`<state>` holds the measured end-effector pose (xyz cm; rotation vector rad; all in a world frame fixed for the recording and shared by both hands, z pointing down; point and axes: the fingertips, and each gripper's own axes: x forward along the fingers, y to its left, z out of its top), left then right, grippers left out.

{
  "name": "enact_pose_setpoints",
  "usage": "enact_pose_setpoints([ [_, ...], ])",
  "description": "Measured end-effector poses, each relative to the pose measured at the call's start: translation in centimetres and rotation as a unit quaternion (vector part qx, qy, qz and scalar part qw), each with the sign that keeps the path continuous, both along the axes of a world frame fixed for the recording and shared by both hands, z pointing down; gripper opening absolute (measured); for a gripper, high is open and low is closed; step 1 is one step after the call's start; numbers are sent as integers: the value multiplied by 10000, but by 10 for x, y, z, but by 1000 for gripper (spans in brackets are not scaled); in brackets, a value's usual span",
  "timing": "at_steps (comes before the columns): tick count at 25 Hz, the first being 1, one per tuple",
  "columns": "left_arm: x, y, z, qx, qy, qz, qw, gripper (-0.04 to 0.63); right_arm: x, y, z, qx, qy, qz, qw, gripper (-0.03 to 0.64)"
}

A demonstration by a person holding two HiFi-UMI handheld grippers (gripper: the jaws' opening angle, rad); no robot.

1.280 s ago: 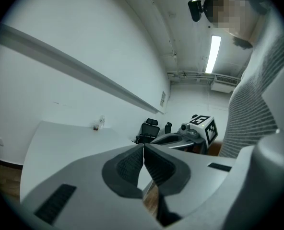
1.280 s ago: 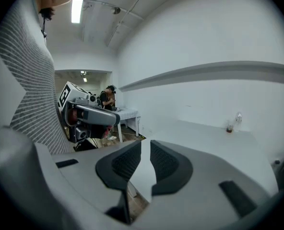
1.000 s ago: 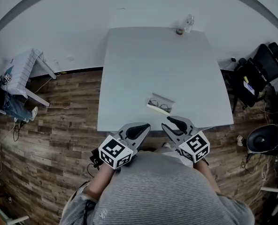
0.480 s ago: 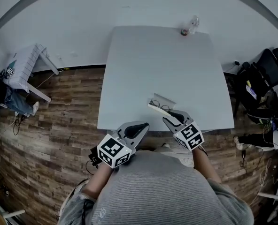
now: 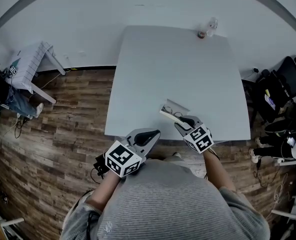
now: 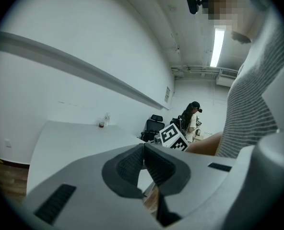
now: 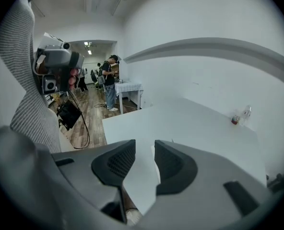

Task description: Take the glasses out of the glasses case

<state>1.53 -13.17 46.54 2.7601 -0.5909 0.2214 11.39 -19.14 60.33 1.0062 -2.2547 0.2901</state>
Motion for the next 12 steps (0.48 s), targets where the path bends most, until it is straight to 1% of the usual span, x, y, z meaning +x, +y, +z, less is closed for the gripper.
enact_pose_setpoints([
  [7,-4,3,0,15,-19,-102,9999,13,0,-10,29,-129,484,-190,9986,124],
  [12,-11,4,0,26,-39,-209,9998,12,4,-16,57,-248,940,-334,9947,124],
])
